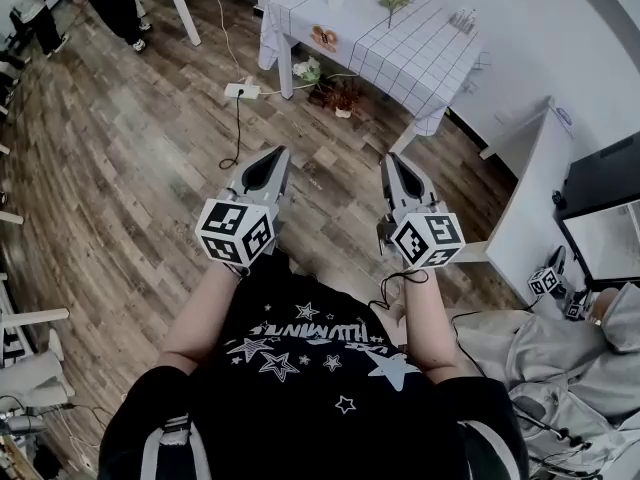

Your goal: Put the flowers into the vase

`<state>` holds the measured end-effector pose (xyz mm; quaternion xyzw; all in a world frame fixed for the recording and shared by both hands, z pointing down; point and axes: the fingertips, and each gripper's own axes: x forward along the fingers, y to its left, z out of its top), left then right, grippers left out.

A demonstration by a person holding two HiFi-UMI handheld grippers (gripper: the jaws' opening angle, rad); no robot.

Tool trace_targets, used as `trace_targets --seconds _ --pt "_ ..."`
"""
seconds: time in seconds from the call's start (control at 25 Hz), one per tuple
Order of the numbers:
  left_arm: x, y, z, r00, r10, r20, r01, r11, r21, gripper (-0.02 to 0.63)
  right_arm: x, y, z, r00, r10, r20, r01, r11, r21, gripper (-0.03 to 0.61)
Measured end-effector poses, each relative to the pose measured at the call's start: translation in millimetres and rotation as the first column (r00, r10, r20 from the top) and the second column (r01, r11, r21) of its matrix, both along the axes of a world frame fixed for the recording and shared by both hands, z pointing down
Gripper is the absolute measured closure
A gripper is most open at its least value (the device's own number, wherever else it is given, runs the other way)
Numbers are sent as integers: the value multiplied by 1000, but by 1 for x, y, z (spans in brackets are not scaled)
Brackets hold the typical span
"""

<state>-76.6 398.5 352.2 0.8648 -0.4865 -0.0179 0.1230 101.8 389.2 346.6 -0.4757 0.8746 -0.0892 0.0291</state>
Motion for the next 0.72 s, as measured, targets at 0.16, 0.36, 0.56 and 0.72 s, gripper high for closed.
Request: trace_targets --seconds 0.16,0.36,0.56,0.72 --pt "-2 -9 4 1000 9 -6 -9 1000 -6 606 4 -6 9 1000 24 8 -24 999 -28 566" --pt "-4 -33 11 1000 31 -6 -31 999 -17 606 7 -19 21 999 42 -25 -44 997 -60 566" --pt "-5 -60 16 999 45 -22 -46 999 -20 606 14 -42 25 996 81 -29 -83 994 -71 566" --pt "-11 -88 23 998 61 -12 -61 997 -37 605 12 -68 28 994 99 -39 -102 991 -86 566"
